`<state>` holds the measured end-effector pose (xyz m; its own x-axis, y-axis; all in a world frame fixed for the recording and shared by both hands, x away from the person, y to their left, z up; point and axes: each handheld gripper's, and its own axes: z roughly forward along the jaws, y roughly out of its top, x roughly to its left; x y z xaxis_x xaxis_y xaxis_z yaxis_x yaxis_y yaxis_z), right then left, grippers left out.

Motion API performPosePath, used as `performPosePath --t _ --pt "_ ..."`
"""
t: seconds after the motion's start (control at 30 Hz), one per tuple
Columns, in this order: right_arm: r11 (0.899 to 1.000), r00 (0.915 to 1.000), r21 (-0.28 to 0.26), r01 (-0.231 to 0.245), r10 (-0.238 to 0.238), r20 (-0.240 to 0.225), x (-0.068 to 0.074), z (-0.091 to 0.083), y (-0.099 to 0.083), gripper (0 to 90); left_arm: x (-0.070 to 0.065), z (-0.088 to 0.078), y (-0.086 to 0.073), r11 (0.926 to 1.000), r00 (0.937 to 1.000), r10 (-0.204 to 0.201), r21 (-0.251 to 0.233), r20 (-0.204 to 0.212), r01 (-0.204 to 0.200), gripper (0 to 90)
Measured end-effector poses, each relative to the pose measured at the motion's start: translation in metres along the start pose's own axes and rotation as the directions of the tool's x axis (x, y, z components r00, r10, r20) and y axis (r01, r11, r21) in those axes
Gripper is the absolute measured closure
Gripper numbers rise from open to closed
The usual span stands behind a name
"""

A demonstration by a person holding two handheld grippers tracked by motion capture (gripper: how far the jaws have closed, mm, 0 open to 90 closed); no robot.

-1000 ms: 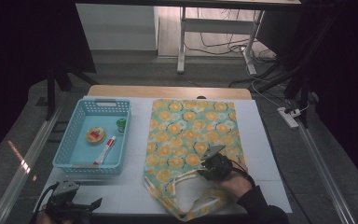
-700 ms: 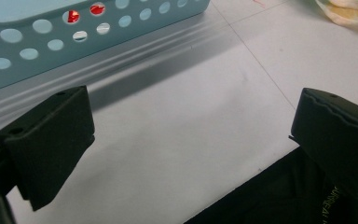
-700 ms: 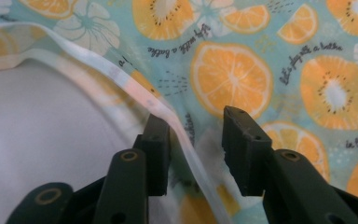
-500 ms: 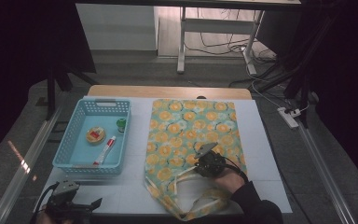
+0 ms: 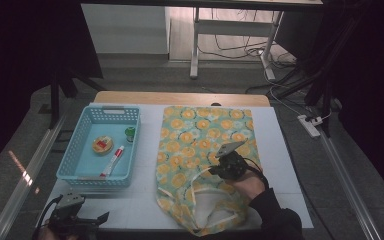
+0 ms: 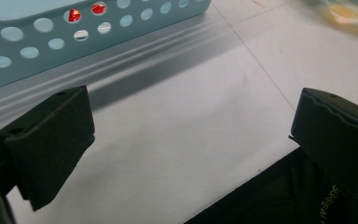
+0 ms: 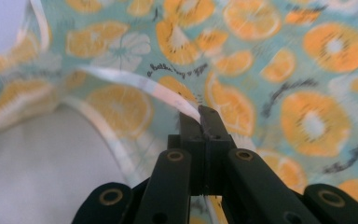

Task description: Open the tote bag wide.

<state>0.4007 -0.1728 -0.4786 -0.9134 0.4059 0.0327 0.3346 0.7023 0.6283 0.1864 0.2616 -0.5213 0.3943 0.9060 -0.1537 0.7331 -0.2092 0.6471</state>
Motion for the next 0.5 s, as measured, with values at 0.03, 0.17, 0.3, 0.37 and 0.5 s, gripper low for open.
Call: performPosePath --t 0.03,0.17,0.3,0.37,0.5 --pt "1.000 1.0000 -0.005 0.001 -0.001 0.002 -0.001 -0.001 0.002 89.4 0.000 0.000 0.000 1.0000 1.0000 0.000 0.000 0.000 0.000 0.0" --pt "0.999 1.0000 -0.037 -0.004 0.004 0.008 -0.007 -0.009 0.015 89.4 0.000 0.000 0.000 1.0000 1.0000 -0.003 -0.001 0.001 0.003 0.0" --pt "0.999 0.9999 -0.051 -0.004 0.005 0.016 -0.012 -0.015 0.022 89.4 0.001 0.000 0.000 1.0000 1.0000 -0.004 -0.002 0.002 0.004 0.0" --pt "0.998 0.9997 -0.069 -0.009 0.010 0.022 -0.017 -0.020 0.029 89.4 0.001 0.000 0.000 1.0000 1.0000 -0.005 -0.002 0.003 0.005 0.0" --pt "0.995 0.9994 -0.098 -0.019 0.021 0.026 -0.024 -0.026 0.036 89.4 0.001 0.000 0.000 1.0000 0.9999 -0.009 -0.001 0.006 0.009 0.0"
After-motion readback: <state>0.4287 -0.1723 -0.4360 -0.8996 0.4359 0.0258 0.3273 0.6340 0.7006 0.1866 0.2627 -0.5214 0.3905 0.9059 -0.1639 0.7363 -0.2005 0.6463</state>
